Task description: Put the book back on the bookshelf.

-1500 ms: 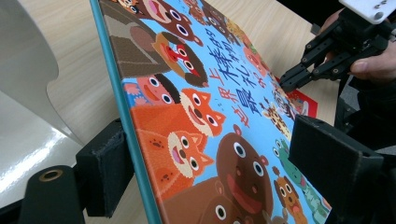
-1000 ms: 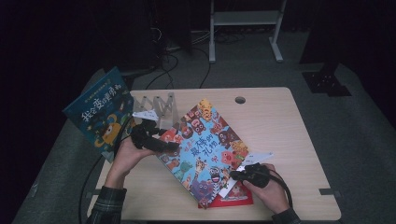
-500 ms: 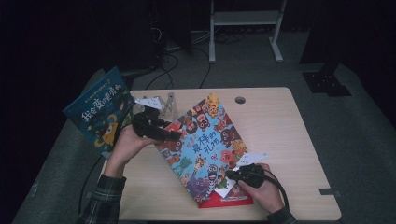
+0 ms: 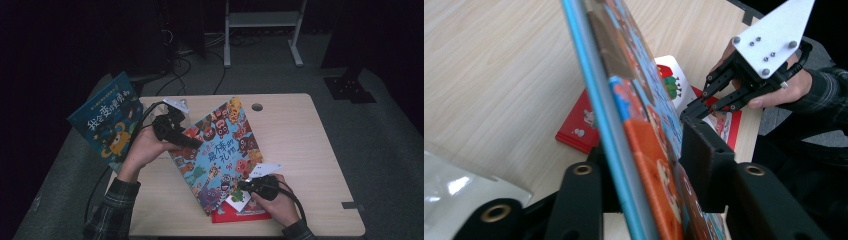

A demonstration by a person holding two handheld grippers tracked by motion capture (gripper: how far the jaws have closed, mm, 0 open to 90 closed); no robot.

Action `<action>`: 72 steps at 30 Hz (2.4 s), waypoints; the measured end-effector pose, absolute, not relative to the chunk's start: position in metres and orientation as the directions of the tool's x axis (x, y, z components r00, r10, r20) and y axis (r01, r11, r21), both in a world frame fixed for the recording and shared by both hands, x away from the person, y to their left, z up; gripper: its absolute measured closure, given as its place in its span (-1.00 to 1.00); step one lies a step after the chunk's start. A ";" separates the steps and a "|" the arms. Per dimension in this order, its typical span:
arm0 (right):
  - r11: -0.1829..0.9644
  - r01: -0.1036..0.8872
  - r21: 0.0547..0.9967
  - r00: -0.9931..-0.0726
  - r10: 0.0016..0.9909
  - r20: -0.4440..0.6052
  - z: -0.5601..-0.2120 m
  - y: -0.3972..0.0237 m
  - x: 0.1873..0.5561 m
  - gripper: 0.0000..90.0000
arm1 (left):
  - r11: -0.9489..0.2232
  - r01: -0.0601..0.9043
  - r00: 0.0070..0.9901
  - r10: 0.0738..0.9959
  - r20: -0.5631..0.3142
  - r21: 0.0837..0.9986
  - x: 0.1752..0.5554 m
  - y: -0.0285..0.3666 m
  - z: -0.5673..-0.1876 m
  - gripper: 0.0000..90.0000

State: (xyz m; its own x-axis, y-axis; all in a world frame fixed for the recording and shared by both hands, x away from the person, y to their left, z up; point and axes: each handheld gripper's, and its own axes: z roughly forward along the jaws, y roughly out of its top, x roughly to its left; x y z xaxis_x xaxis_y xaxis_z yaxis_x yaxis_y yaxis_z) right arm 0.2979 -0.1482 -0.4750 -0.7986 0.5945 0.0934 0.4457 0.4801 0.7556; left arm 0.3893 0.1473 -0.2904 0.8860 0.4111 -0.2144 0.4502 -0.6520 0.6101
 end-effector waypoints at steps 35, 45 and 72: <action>0.223 0.582 0.782 -0.316 0.948 -0.036 -0.496 -0.288 0.360 -0.23 | -0.772 0.426 0.903 0.391 -0.176 0.471 0.375 0.144 -0.240 0.79; 0.177 0.635 0.752 -0.289 0.957 0.018 -0.502 -0.293 0.366 -0.39 | -0.780 0.394 0.915 0.383 -0.126 0.487 0.366 0.145 -0.227 0.79; 0.176 0.636 0.751 -0.286 0.958 0.018 -0.502 -0.294 0.366 -0.42 | -0.704 0.507 0.841 0.531 -0.104 0.498 0.341 0.238 -0.204 0.79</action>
